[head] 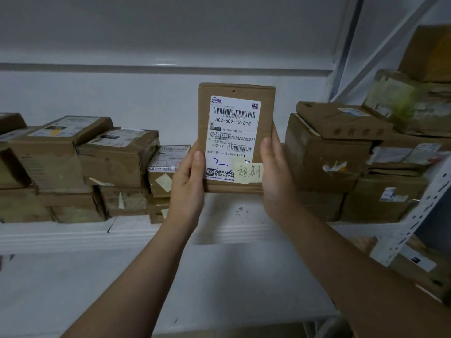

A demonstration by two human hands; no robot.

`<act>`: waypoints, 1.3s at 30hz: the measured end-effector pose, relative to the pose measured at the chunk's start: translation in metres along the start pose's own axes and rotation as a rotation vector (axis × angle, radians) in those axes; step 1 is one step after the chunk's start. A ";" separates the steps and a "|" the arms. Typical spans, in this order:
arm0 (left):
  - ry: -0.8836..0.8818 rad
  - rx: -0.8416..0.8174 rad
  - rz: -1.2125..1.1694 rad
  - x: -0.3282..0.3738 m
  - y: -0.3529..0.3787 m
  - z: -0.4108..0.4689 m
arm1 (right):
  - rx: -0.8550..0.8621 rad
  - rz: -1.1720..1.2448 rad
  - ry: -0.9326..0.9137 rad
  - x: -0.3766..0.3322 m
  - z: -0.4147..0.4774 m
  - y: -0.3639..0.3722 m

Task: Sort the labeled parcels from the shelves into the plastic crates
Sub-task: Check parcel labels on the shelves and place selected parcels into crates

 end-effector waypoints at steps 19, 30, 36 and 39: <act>-0.317 -0.310 -0.086 -0.035 -0.060 -0.126 | 0.271 -0.044 0.148 0.031 -0.163 0.012; -0.470 -0.590 -0.076 -0.049 -0.043 -0.232 | 0.596 -0.165 0.281 0.028 -0.320 -0.022; -0.521 -0.780 -0.034 -0.038 0.002 -0.302 | 0.842 -0.202 0.311 0.011 -0.414 -0.059; -0.517 -0.901 -0.030 -0.021 0.034 -0.349 | 0.981 -0.226 0.337 -0.004 -0.474 -0.084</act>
Point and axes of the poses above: each hand's wrist, its own z-axis towards the middle knuckle, its own y-axis out of the palm, x = y × z, the point moved 8 cm from there along z, towards the middle knuckle, and after that the axes turned 3 degrees about -y, right-handed, at the moved point
